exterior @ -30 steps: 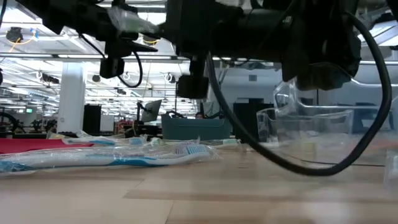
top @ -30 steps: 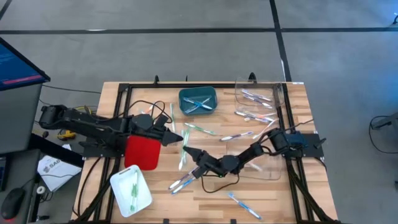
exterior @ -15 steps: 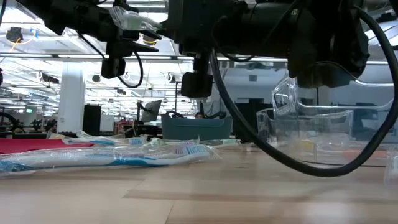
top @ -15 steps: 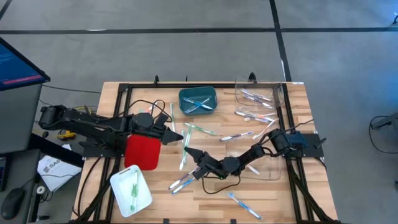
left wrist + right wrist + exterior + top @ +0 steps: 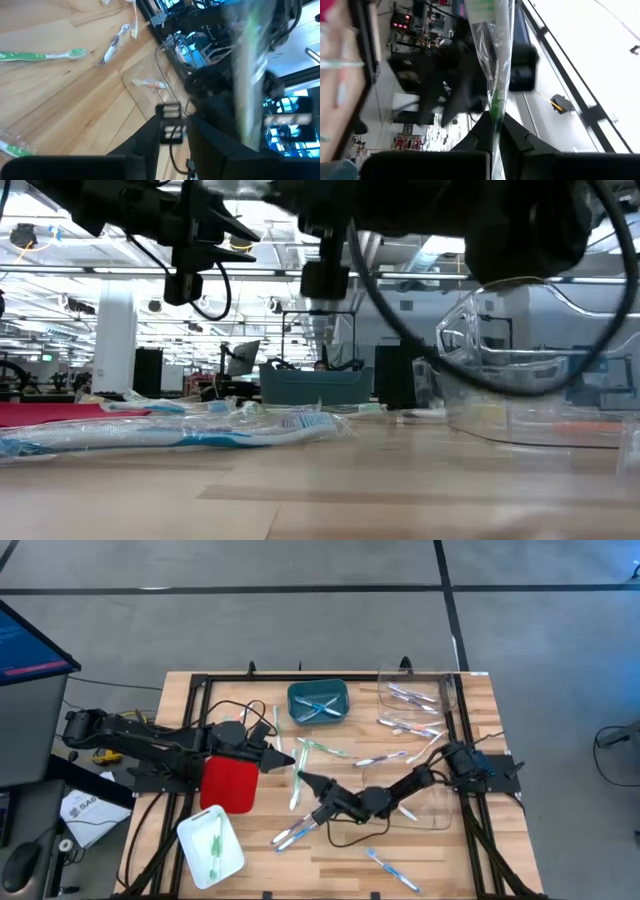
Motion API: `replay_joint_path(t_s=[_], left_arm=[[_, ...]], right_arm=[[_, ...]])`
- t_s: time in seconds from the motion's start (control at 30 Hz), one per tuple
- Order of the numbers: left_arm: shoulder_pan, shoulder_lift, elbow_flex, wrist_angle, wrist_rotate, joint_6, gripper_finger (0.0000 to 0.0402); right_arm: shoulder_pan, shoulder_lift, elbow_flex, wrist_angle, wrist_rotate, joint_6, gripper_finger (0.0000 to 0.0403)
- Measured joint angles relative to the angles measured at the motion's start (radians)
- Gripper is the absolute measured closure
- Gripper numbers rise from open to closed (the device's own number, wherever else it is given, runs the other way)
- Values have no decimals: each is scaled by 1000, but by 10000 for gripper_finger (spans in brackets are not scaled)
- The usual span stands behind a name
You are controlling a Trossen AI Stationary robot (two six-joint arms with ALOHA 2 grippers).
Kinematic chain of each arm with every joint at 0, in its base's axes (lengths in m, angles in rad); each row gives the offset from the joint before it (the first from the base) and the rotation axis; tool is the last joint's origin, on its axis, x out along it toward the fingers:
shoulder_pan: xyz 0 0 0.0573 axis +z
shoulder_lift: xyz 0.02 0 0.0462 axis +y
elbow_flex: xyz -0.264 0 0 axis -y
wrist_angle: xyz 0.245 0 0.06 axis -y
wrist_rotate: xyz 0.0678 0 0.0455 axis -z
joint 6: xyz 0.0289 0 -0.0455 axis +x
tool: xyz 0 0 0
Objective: Pick & Place Toothbrushes
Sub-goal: Put the green toothbrush into the white bin
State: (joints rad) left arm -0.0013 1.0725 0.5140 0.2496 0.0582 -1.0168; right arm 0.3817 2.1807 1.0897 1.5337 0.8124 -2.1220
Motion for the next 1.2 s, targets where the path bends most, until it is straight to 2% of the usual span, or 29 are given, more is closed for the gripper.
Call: replay_joint_path(t_s=[0.17, 0.3, 0.37, 0.5, 0.63, 0.87, 1.07, 1.2], left_arm=[[12, -34, 0, 7, 0, 22, 309], [68, -101, 0, 10, 19, 38, 309], [107, -140, 0, 14, 61, 38, 309], [178, -166, 0, 14, 215, 36, 309], [197, -144, 0, 26, 238, 39, 305], [198, -81, 0, 45, 238, 40, 252], [175, 2, 0, 235, 259, 29, 201], [161, 46, 0, 291, 265, 14, 186]], right_arm=[[-17, -87, -39, -70, -27, 64, 398], [-34, -120, -46, -164, -32, 98, 398], [-47, -123, -46, -207, -33, 116, 398], [-65, -124, -46, -228, -51, 122, 398], [-64, -125, -46, -260, -69, 119, 398], [-64, -125, -47, -270, -79, 85, 398], [-65, -125, -47, -278, -80, 80, 397], [-69, -125, -47, -278, -80, 80, 397]])
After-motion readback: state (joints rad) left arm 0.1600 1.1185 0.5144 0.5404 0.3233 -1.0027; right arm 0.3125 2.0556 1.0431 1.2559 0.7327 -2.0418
